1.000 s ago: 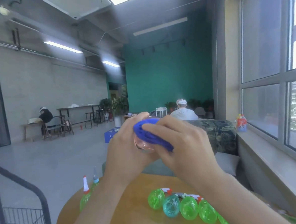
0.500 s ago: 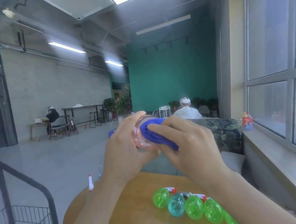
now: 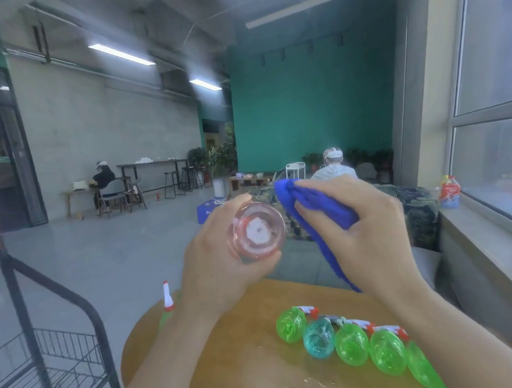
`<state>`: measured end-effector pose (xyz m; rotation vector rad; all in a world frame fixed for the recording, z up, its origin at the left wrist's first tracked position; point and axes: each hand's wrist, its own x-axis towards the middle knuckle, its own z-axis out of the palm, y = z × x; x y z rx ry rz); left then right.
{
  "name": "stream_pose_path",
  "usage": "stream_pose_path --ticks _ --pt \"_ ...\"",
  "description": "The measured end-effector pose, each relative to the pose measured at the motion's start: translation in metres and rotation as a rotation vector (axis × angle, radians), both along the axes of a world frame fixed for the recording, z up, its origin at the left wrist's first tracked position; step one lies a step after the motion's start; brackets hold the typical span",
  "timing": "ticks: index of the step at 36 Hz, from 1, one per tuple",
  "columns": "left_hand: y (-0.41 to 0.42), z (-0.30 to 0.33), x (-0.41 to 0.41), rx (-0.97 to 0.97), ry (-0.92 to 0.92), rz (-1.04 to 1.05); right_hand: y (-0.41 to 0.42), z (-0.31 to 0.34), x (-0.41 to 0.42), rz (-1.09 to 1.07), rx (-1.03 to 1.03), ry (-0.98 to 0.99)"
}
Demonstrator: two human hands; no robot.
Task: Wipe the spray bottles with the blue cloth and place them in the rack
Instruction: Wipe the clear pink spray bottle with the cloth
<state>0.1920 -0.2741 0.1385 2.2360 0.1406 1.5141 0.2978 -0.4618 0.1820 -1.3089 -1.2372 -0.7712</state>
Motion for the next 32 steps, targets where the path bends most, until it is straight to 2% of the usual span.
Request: stream_pose_path --ticks 2,6,11,16,20,24,32 --pt "0.011 -0.01 0.001 -0.043 -0.009 -0.006 0.01 0.0 0.008 0.053 -0.003 0.133" --pt "0.031 -0.033 0.007 -0.133 -0.01 -0.039 0.049 -0.028 0.024 0.104 -0.164 0.357" --pt "0.057 -0.07 0.016 -0.132 0.063 -0.023 0.091 -0.075 0.039 0.181 -0.253 0.578" --pt "0.082 -0.126 0.017 -0.326 0.205 -0.111 0.122 -0.126 0.042 0.214 -0.344 0.707" --pt "0.084 -0.155 0.015 -0.56 0.152 -0.229 0.139 -0.161 0.04 0.225 -0.441 0.767" --pt "0.094 -0.181 0.014 -0.771 0.126 -0.194 0.155 -0.194 0.041 0.228 -0.535 0.821" --pt "0.119 -0.228 0.021 -0.946 0.135 -0.239 0.18 -0.248 0.051 0.209 -0.608 0.905"
